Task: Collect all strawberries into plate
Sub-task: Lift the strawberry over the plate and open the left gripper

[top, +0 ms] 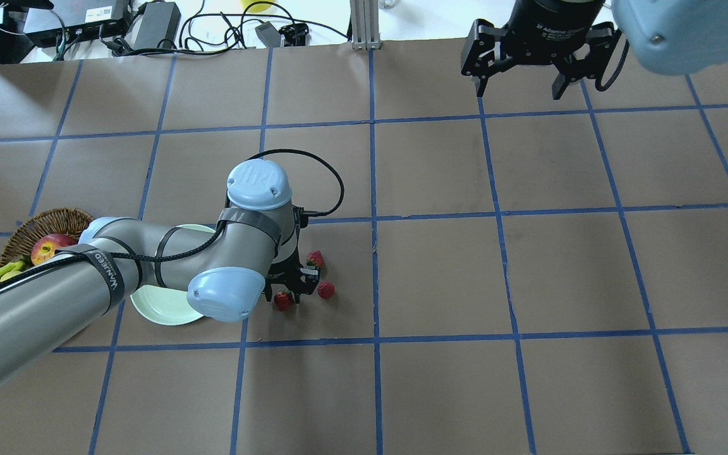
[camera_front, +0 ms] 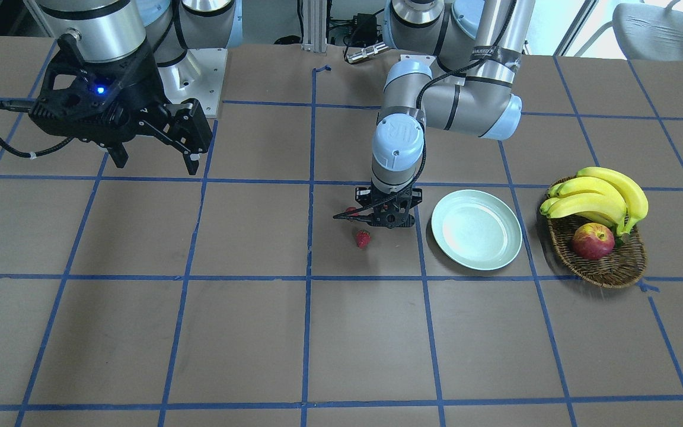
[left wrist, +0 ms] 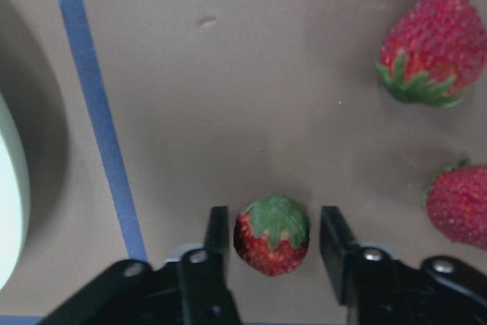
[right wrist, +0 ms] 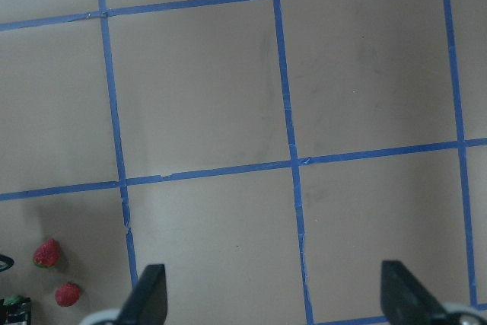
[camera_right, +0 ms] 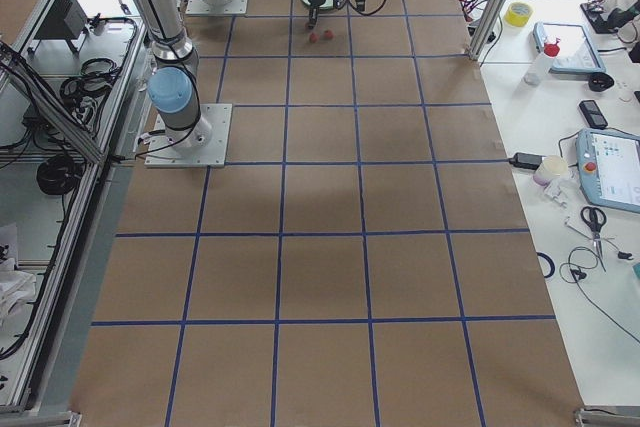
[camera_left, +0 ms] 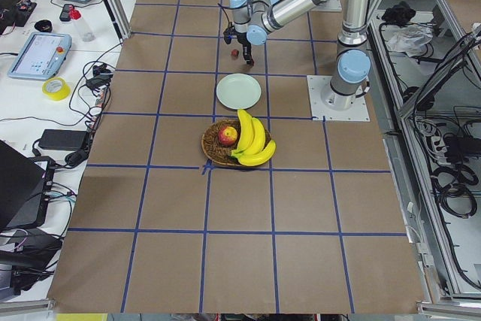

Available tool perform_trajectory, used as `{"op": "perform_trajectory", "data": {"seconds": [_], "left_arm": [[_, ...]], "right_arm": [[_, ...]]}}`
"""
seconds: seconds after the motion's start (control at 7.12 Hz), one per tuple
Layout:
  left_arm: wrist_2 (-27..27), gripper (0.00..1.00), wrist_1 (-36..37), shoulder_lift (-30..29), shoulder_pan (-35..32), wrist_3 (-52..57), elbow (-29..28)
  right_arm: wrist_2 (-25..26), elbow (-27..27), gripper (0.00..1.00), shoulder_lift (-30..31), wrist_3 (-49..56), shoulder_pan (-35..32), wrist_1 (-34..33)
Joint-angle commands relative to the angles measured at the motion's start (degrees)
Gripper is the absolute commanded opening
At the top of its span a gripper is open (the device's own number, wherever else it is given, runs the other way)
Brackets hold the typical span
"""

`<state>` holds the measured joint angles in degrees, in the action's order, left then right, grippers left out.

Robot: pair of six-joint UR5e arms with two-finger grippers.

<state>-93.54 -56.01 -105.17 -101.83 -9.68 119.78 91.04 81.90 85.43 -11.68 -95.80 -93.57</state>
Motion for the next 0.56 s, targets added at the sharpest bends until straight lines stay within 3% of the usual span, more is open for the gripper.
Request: {"op": "perform_trajectory", "data": {"seconds": [0.0, 0.14, 0.42], "left_arm": [[0.5, 0.00, -0.4, 1.8, 3.6, 0.9, -1.3], [0.6, 0.00, -4.6, 2.4, 5.9, 1.1, -4.9], [0.6, 0.00, -21.9, 3.2, 13.3, 4.9, -16.5]], "right_arm": [[0.1, 0.0, 1.00, 0.2, 0.0, 0.0, 0.0], [0.0, 0.1, 1.00, 0.2, 0.0, 0.0, 0.0], [0.0, 0.1, 1.00, 0.2, 0.0, 0.0, 0.0]]}}
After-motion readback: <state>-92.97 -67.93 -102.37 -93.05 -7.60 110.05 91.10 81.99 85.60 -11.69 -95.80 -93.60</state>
